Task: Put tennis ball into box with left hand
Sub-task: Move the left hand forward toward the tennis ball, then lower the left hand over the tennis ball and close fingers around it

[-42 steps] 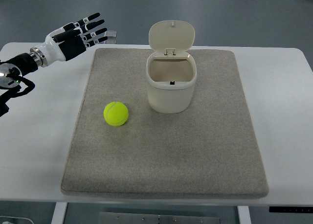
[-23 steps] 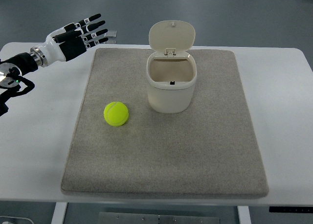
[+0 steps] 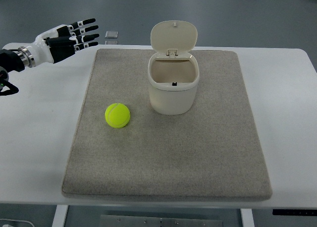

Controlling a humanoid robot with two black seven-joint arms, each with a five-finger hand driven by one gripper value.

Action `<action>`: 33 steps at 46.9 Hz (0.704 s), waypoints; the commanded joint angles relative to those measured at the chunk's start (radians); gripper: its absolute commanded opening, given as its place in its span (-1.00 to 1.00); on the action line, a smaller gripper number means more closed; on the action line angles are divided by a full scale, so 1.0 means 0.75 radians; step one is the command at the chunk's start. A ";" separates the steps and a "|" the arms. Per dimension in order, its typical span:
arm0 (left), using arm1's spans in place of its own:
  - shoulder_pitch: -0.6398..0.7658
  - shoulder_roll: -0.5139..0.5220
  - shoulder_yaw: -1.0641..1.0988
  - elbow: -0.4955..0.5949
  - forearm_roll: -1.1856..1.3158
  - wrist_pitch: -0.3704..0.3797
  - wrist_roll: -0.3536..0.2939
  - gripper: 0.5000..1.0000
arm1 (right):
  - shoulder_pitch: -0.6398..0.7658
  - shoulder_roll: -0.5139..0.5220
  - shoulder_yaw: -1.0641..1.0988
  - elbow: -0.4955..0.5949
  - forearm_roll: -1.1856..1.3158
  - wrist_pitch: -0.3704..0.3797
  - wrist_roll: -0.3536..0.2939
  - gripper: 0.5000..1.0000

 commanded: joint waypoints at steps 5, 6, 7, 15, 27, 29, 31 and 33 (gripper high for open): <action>0.004 0.141 0.000 -0.194 0.346 0.000 -0.113 0.98 | -0.001 0.000 0.000 0.000 0.000 0.000 0.000 0.75; 0.004 0.154 0.000 -0.215 0.395 0.000 -0.125 0.97 | -0.001 0.000 0.000 0.000 0.000 0.000 0.000 0.75; 0.006 0.168 0.000 -0.233 0.438 0.000 -0.137 0.97 | -0.001 0.000 0.000 0.000 0.000 0.000 0.000 0.75; 0.008 0.227 -0.053 -0.335 0.714 0.000 -0.227 0.97 | -0.001 0.000 0.000 0.000 0.000 0.000 0.000 0.75; 0.025 0.307 -0.063 -0.615 1.088 0.027 -0.229 0.96 | -0.001 0.000 0.000 0.000 0.000 0.000 0.000 0.75; 0.025 0.329 -0.061 -0.671 1.160 0.080 -0.229 0.96 | -0.001 0.000 0.000 0.000 0.000 0.000 0.000 0.75; 0.025 0.348 -0.059 -0.718 1.221 0.129 -0.229 0.96 | -0.001 0.000 0.000 0.000 0.000 0.000 0.000 0.75; 0.025 0.360 -0.053 -0.759 1.282 0.166 -0.229 0.96 | -0.001 0.000 0.000 0.000 0.000 0.000 0.000 0.75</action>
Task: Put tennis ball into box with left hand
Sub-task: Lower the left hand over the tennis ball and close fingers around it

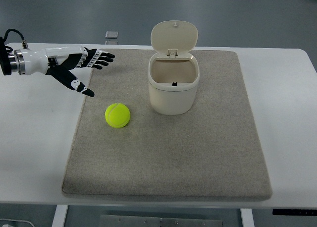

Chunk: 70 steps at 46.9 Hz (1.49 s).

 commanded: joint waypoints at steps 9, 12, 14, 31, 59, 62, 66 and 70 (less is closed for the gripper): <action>0.000 0.033 0.010 -0.168 0.439 0.131 0.001 0.94 | 0.000 0.000 0.000 0.000 0.000 0.000 0.000 0.75; 0.006 0.031 0.010 -0.189 0.523 0.176 0.001 0.93 | 0.000 0.000 0.000 0.000 0.000 0.000 0.000 0.75; 0.014 0.029 0.010 -0.209 0.564 0.217 0.001 0.93 | 0.000 0.000 0.000 0.000 0.000 0.000 0.000 0.75; 0.076 -0.037 0.023 -0.283 0.867 0.279 0.001 0.94 | 0.002 0.000 0.000 0.000 0.000 0.000 0.000 0.75; 0.088 -0.118 0.074 -0.273 1.098 0.407 0.003 0.30 | 0.000 0.000 0.000 0.000 0.000 0.000 0.000 0.75; 0.090 -0.127 0.076 -0.273 1.100 0.422 0.001 0.31 | 0.000 0.000 0.000 0.000 0.000 0.000 0.000 0.75; 0.104 -0.139 0.076 -0.273 1.100 0.426 0.003 0.31 | 0.000 0.000 0.000 0.000 0.000 0.000 0.000 0.75; 0.104 -0.145 0.076 -0.271 1.102 0.426 0.003 0.28 | 0.000 0.000 0.000 0.000 0.000 0.000 0.000 0.75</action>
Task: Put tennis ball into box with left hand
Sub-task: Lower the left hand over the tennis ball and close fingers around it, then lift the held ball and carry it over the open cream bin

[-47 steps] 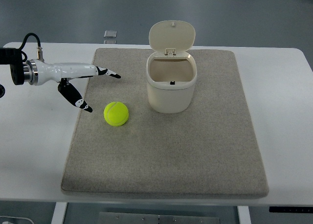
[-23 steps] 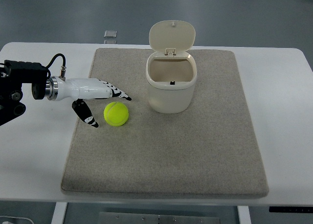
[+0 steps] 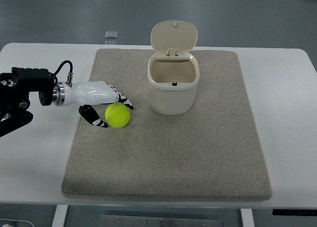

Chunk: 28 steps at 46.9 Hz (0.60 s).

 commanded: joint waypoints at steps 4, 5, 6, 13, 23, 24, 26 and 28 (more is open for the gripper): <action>0.001 -0.005 0.000 0.001 0.000 0.000 0.000 0.13 | 0.000 0.000 -0.002 0.000 0.000 0.000 0.000 0.75; 0.003 -0.005 0.000 0.003 0.002 0.000 0.000 0.11 | 0.000 0.000 0.000 0.000 0.000 0.000 0.000 0.75; 0.001 -0.005 0.000 0.003 0.002 0.000 0.000 0.09 | 0.000 0.000 0.000 0.000 0.000 0.000 0.000 0.75; 0.001 -0.007 0.002 0.012 0.027 0.000 0.000 -0.48 | 0.000 0.000 0.000 0.000 0.000 0.000 0.000 0.75; -0.005 -0.011 -0.004 0.014 0.041 0.002 0.000 -1.00 | 0.000 0.000 0.000 0.000 0.000 0.000 0.000 0.75; -0.011 -0.009 -0.006 0.014 0.041 0.004 0.000 -1.00 | 0.000 0.000 0.000 0.000 0.000 0.000 0.000 0.75; -0.020 -0.001 -0.014 0.012 0.039 0.009 -0.002 -1.00 | 0.000 0.000 0.000 0.000 0.000 0.000 0.000 0.75; -0.024 0.007 -0.023 0.005 0.037 0.023 -0.002 -1.00 | 0.000 0.000 0.000 0.000 0.000 0.000 0.000 0.75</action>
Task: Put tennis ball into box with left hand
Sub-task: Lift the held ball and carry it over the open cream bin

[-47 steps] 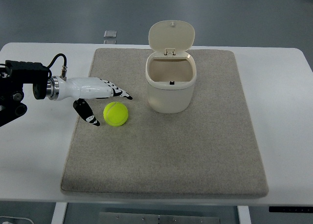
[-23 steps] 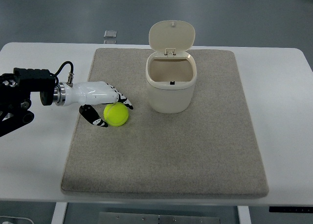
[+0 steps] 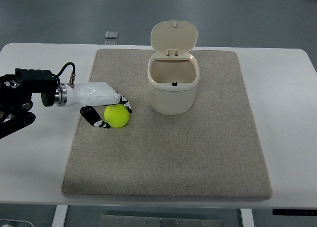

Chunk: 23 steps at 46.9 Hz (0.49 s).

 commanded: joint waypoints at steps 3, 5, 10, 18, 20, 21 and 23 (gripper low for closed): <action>-0.037 0.032 -0.016 -0.023 -0.005 0.063 -0.008 -1.00 | 0.000 0.000 0.000 0.000 0.000 0.000 0.000 0.75; -0.056 0.052 -0.016 -0.037 -0.005 0.110 -0.018 -1.00 | 0.000 0.000 0.000 0.000 0.000 0.000 0.000 0.75; -0.084 0.122 -0.014 -0.104 -0.002 0.243 -0.059 -1.00 | 0.000 0.000 0.000 0.000 0.000 0.000 0.000 0.75; -0.146 0.167 -0.014 -0.162 0.040 0.368 -0.080 -1.00 | 0.000 0.000 0.000 0.000 0.000 0.000 0.000 0.75; -0.162 0.165 -0.012 -0.162 0.079 0.384 -0.080 -1.00 | 0.002 0.000 0.000 0.000 0.000 0.000 0.000 0.75; -0.170 0.161 -0.012 -0.162 0.100 0.395 -0.080 -1.00 | 0.000 0.000 0.000 0.000 0.000 0.000 0.000 0.75; -0.191 0.151 -0.010 -0.162 0.141 0.407 -0.080 -1.00 | 0.000 0.000 0.000 0.000 0.000 0.000 0.000 0.75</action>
